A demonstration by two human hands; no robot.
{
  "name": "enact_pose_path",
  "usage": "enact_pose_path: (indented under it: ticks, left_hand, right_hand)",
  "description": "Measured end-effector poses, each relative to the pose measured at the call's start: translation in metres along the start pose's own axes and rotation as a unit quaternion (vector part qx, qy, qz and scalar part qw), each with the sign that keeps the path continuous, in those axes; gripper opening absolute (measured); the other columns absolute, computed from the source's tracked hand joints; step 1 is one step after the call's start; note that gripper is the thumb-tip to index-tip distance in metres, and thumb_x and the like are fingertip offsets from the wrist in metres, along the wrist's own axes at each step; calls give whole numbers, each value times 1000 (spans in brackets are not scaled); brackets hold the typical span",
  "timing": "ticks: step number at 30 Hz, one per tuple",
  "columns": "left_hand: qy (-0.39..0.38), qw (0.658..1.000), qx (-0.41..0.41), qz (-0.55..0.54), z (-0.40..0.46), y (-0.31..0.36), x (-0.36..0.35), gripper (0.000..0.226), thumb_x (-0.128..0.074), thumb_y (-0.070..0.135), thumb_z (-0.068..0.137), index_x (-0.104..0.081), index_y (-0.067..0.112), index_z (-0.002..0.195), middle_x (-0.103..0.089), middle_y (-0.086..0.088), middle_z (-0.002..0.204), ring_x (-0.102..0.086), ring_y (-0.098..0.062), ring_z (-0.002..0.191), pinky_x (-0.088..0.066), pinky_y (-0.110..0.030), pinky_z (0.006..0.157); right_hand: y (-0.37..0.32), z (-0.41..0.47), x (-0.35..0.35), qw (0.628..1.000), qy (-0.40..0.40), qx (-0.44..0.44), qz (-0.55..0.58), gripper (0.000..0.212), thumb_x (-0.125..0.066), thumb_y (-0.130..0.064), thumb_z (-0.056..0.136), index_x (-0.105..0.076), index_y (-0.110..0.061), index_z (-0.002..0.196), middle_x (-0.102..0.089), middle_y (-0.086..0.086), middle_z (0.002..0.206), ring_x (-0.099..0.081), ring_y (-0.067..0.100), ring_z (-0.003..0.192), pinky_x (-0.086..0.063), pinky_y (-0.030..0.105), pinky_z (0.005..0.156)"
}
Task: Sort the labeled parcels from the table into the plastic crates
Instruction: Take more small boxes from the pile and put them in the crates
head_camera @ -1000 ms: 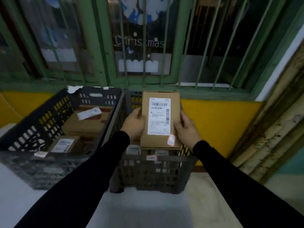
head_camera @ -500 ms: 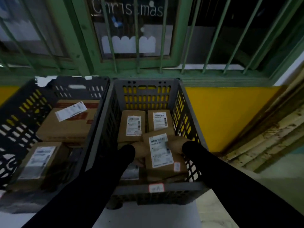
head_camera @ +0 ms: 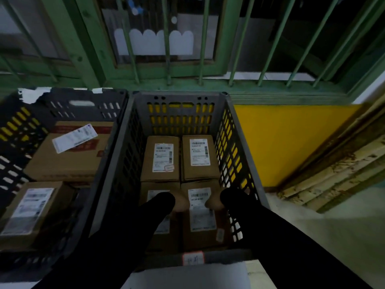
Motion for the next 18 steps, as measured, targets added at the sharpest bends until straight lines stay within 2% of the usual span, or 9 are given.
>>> enact_pose_path:
  ticks: [2, 3, 6, 8, 10, 12, 15, 18]
  left_hand:
    - [9, 1000, -24, 14, 9, -2, -1, 25, -45, 29, 101, -54, 18, 81, -61, -5, 90, -52, -14, 73, -45, -23, 71]
    - [0, 999, -23, 31, 11, -2, -2, 23, -45, 32, 100, -58, 16, 90, -65, -9, 102, -54, -16, 80, -46, -24, 74]
    - [-14, 996, -31, 80, 8, 1, -6, 30, -48, 21, 99, -58, 11, 125, -57, -10, 128, -56, -20, 101, -48, -30, 89]
    - [-19, 992, -37, 119, 1, 8, -12, 42, -51, 15, 97, -50, 12, 139, -50, -8, 140, -53, -25, 120, -46, -34, 100]
    - [-29, 984, -49, 168, 1, 12, -18, 48, -53, 16, 97, -44, 12, 144, -48, -10, 143, -51, -28, 126, -45, -37, 101]
    - [-58, 978, -39, 197, 3, 15, -20, 50, -50, 19, 99, -39, 12, 147, -48, -12, 142, -53, -28, 122, -47, -36, 96]
    - [-66, 983, -23, 171, -3, 15, -15, 48, -45, 22, 102, -36, 12, 147, -44, -11, 145, -50, -27, 125, -45, -36, 103]
    - [-48, 978, -54, 195, -3, 10, -10, 50, -47, 18, 98, -38, 13, 147, -45, -11, 143, -51, -28, 122, -47, -36, 100]
  right_hand:
    - [0, 8, 0, 999, 18, 3, -29, 42, -41, -21, 105, -44, -2, 143, -47, 17, 145, -47, 36, 133, -38, 43, 110]
    - [1, 12, -2, 999, -11, -8, -49, 43, -41, -24, 106, -44, -5, 144, -45, 15, 147, -46, 35, 134, -37, 42, 111]
    - [15, 60, -13, 996, -44, 13, -80, 50, -50, -37, 101, -45, -16, 146, -41, 12, 150, -46, 34, 131, -36, 43, 113]
    - [29, 87, -20, 990, -24, 34, -135, 55, -58, -38, 96, -47, -16, 145, -39, 13, 152, -44, 35, 133, -36, 39, 112]
    - [27, 77, -27, 994, -48, 43, -84, 56, -55, -34, 99, -41, -10, 149, -35, 14, 155, -39, 35, 137, -34, 34, 112]
    - [9, 37, -23, 995, -58, 39, -65, 58, -47, -39, 103, -34, -12, 152, -33, 13, 156, -39, 34, 138, -32, 40, 115]
    - [-2, 5, -15, 996, -67, 16, -60, 52, -41, -33, 106, -33, -9, 151, -36, 14, 153, -40, 32, 137, -35, 39, 114]
    - [-5, -13, -7, 999, -1, 17, -31, 47, -44, -26, 104, -42, -4, 146, -45, 18, 147, -45, 34, 134, -39, 38, 108]
Point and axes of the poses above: each hand's wrist, its own z-axis towards the middle knuckle, its own x-axis out of the back of the hand, y = z × x, the point moved 1 cm from there along z, towards the middle knuckle
